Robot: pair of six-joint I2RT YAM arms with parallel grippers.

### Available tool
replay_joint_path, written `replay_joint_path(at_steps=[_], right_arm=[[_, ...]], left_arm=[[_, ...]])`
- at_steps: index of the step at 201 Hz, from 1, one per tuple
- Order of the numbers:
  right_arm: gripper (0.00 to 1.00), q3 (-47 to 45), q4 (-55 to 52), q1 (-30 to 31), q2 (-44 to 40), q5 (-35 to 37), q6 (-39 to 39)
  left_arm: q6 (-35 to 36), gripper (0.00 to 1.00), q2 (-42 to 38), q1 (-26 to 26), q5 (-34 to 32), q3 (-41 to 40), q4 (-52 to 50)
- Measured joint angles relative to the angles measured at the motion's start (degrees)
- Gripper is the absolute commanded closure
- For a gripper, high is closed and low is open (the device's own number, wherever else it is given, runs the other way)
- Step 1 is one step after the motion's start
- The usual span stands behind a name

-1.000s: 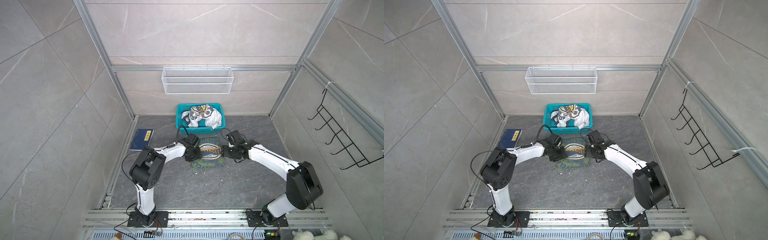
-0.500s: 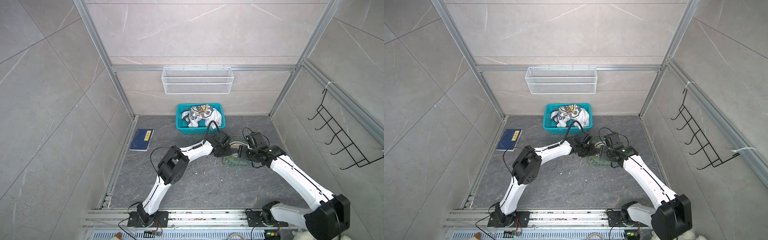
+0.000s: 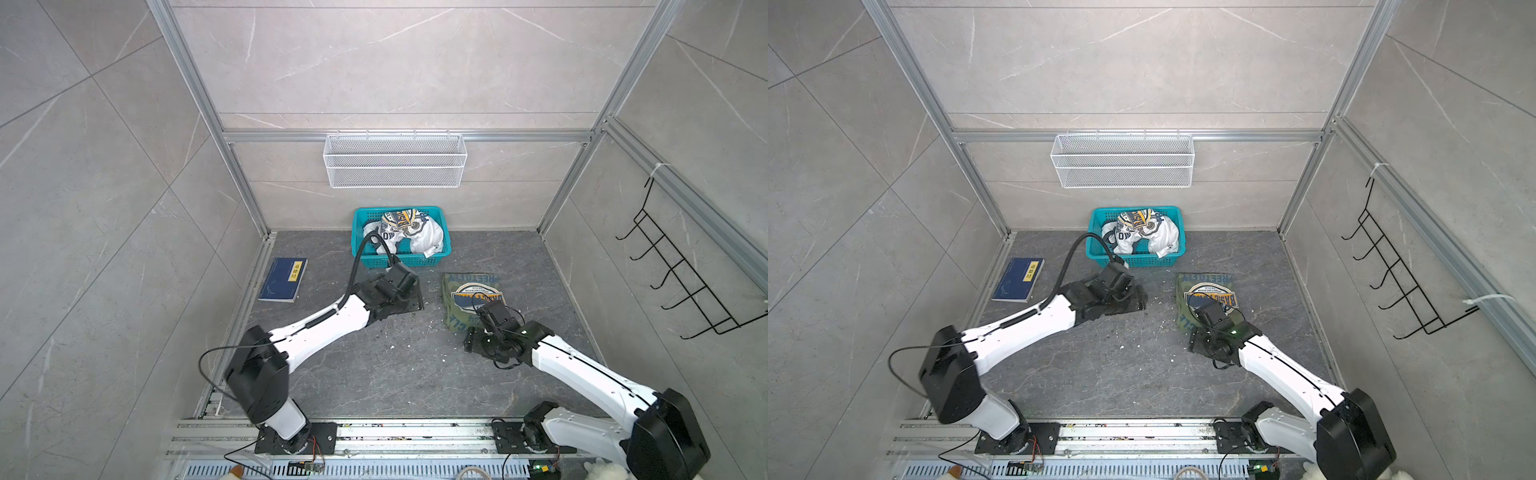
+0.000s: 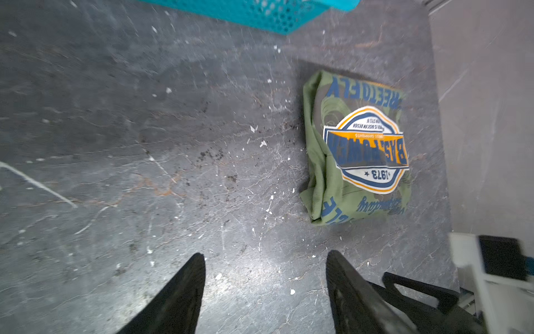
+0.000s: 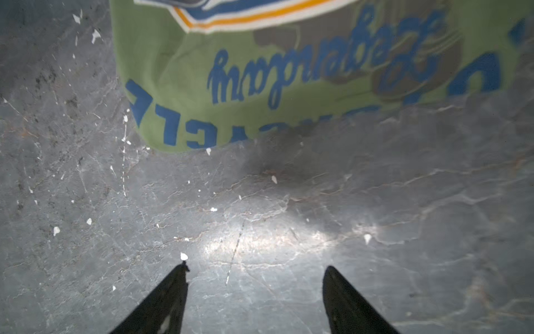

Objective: Fold and stack tank tops
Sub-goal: Move the tank top to the top-right of the table.

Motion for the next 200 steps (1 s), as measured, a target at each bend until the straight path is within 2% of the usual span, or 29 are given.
replay_joint_path(at_steps=[34,56,114,147,169,200], right_arm=[[0.27,0.3,5.7,0.4,9.5,0.4,1.3],[0.29,3.0,7.3,-2.6,16.8,-0.1,0.0],[0.3,17.0,7.3,-10.5,30.5,0.0,-8.2],[0.32,27.1,3.5,-14.5,38.1,0.9,-14.1],[0.28,30.3,1.4,-15.4,39.6,2.7,-17.1],[0.27,27.6,-0.6,-16.6,37.6,3.8,-18.6]], left_arm=[[0.9,0.29,-8.5,1.7,-3.7,-9.1,0.7],[1.1,0.28,-11.4,3.1,-4.6,-13.2,0.6],[1.3,0.28,-19.4,7.0,-5.9,-18.0,0.1],[1.8,0.28,-22.6,9.8,-5.9,-19.6,-0.3],[2.3,0.28,-23.3,11.4,-5.9,-19.9,-0.7],[2.9,0.28,-24.8,12.9,-5.8,-21.1,-1.4]])
